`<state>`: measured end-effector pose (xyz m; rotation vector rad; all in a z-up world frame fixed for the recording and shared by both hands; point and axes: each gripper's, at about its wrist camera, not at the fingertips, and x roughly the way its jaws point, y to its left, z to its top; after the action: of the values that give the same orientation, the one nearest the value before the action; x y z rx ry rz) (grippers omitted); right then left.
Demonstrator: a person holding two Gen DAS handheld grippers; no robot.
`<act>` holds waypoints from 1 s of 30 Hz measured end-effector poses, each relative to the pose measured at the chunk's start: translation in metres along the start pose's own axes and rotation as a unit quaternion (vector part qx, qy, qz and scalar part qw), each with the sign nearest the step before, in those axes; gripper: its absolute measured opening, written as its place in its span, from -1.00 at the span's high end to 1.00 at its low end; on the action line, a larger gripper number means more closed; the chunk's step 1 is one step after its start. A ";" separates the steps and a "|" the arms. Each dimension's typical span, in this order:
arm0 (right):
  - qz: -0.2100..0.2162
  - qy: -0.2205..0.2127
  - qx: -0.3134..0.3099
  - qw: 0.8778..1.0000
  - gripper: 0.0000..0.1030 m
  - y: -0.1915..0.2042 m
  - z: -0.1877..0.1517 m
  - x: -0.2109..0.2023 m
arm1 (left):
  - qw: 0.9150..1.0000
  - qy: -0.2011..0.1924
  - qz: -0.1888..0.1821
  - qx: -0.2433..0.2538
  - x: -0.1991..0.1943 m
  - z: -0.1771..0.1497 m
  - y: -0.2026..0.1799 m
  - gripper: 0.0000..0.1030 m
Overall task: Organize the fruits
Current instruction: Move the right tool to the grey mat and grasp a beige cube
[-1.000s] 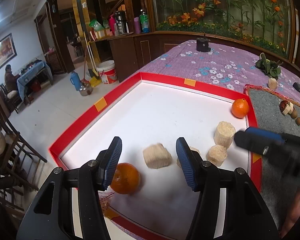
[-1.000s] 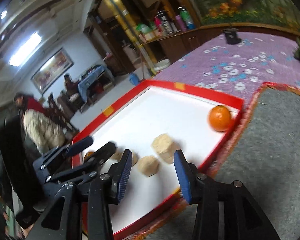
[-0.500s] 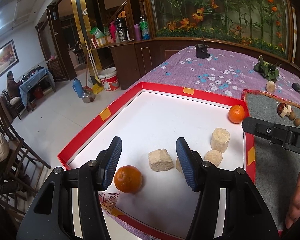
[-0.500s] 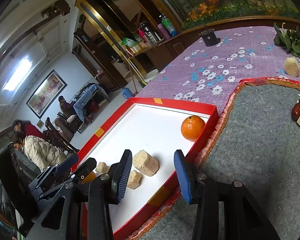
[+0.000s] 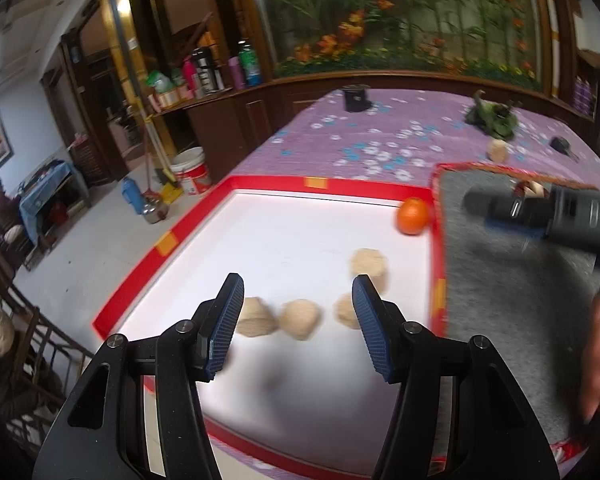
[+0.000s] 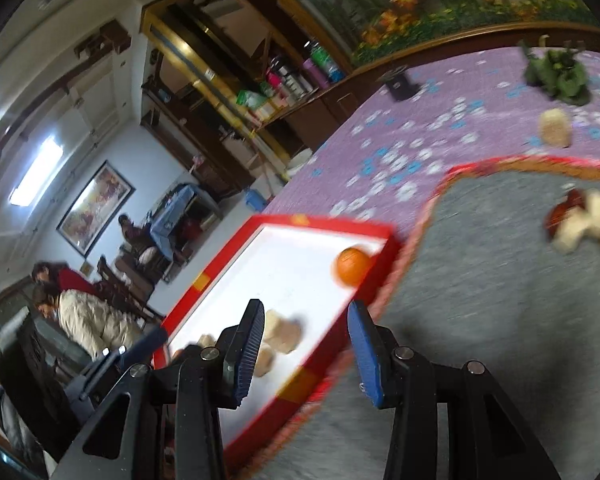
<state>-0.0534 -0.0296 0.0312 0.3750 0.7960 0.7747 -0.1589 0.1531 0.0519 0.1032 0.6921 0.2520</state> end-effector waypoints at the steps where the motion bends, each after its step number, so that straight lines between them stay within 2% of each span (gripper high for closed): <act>1: -0.007 -0.008 0.004 1.000 0.19 -0.010 0.006 -0.011 | 1.000 0.000 -0.005 0.007 -0.001 0.001 -0.007 -0.10; 5: -0.017 -0.017 0.044 0.999 0.18 -0.066 0.037 -0.052 | 0.999 0.005 -0.033 0.031 -0.002 0.007 -0.033 -0.10; 8: 0.002 -0.015 0.093 0.996 0.18 -0.106 0.058 -0.067 | 0.997 0.006 -0.055 0.046 -0.005 0.015 -0.055 -0.10; 10: 0.013 -0.011 0.118 0.993 0.18 -0.126 0.069 -0.067 | 0.996 0.005 -0.068 0.055 -0.010 0.019 -0.067 -0.10; 14: -0.001 -0.003 0.140 0.990 0.18 -0.150 0.078 -0.052 | 0.995 0.002 -0.066 0.072 -0.016 0.024 -0.082 -0.10; 16: 0.012 0.016 0.140 0.990 0.19 -0.154 0.075 -0.042 | 0.995 0.002 -0.061 0.077 -0.017 0.023 -0.085 -0.10; 18: 0.033 0.075 0.120 0.989 0.19 -0.143 0.071 -0.039 | 0.995 0.007 -0.054 0.078 -0.015 0.023 -0.088 -0.10; 20: 0.060 0.140 0.095 0.984 0.19 -0.127 0.063 -0.038 | 0.996 0.012 -0.048 0.079 -0.013 0.024 -0.090 -0.10; 21: 0.077 0.154 0.075 0.982 0.19 -0.116 0.059 -0.043 | 0.996 0.012 -0.047 0.080 -0.013 0.024 -0.091 -0.10; 22: 0.076 0.147 0.059 0.984 0.19 -0.110 0.060 -0.050 | 0.996 0.013 -0.045 0.081 -0.012 0.025 -0.093 -0.10; 24: 0.036 0.093 0.050 0.994 0.18 -0.109 0.068 -0.069 | 0.995 0.014 -0.044 0.084 -0.012 0.026 -0.098 -0.10; 26: 0.002 0.062 0.076 0.995 0.18 -0.122 0.071 -0.081 | 0.995 0.014 -0.044 0.089 -0.012 0.027 -0.105 -0.10; 30: -0.055 0.058 0.113 0.990 0.17 -0.144 0.070 -0.080 | 0.993 0.015 -0.053 0.109 -0.013 0.026 -0.122 -0.10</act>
<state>0.0322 -0.1873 0.0350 0.4874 1.0100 0.6077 -0.1283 0.0312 0.0579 0.2701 0.7508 0.0758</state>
